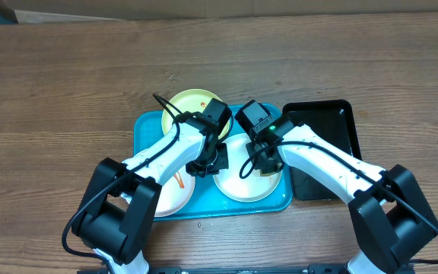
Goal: Clean dirty plates on tray and stack at the side
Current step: 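Scrub the right white plate with the sponge in the right gripper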
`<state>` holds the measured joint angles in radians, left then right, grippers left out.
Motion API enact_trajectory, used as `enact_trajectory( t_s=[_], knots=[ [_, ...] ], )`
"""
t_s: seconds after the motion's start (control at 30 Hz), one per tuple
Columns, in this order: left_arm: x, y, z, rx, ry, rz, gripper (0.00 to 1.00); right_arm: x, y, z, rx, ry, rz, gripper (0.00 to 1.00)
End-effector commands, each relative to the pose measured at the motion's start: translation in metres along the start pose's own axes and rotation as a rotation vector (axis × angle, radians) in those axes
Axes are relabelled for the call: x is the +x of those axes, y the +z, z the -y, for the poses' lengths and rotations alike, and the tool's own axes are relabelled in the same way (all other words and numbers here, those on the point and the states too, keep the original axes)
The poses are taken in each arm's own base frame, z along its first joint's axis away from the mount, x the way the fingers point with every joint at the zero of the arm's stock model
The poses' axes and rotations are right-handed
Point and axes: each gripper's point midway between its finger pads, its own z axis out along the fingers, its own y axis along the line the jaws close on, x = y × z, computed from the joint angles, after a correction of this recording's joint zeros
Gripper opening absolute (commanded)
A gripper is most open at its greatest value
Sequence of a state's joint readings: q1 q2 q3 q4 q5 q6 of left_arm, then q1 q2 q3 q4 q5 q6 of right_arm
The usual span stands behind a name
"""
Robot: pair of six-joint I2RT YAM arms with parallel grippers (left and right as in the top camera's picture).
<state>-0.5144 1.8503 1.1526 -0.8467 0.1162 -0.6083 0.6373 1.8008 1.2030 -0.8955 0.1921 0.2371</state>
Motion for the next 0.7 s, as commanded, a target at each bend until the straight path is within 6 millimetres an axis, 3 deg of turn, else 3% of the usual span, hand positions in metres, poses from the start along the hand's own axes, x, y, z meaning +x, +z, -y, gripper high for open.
enact_trajectory(
  t_s=[0.0, 0.1, 0.23, 0.63, 0.67],
  knots=[
    [-0.003, 0.001, -0.005, -0.014, -0.028, 0.001, 0.04, 0.000, -0.001, 0.003, 0.015, 0.010, 0.007, 0.48],
    [-0.003, 0.001, -0.005, -0.014, -0.028, 0.001, 0.04, 0.002, -0.001, 0.001, 0.005, 0.056, -0.003, 0.49],
    [-0.002, 0.001, -0.005, -0.014, -0.028, 0.001, 0.04, 0.004, -0.001, -0.003, -0.015, 0.057, -0.011, 0.33],
    [-0.002, 0.001, -0.005, -0.014, -0.028, 0.001, 0.04, 0.010, 0.008, -0.003, -0.016, 0.074, -0.016, 0.32],
    [-0.002, 0.001, -0.005, -0.015, -0.028, 0.000, 0.04, 0.012, 0.011, -0.003, -0.018, 0.075, -0.016, 0.27]
  ],
)
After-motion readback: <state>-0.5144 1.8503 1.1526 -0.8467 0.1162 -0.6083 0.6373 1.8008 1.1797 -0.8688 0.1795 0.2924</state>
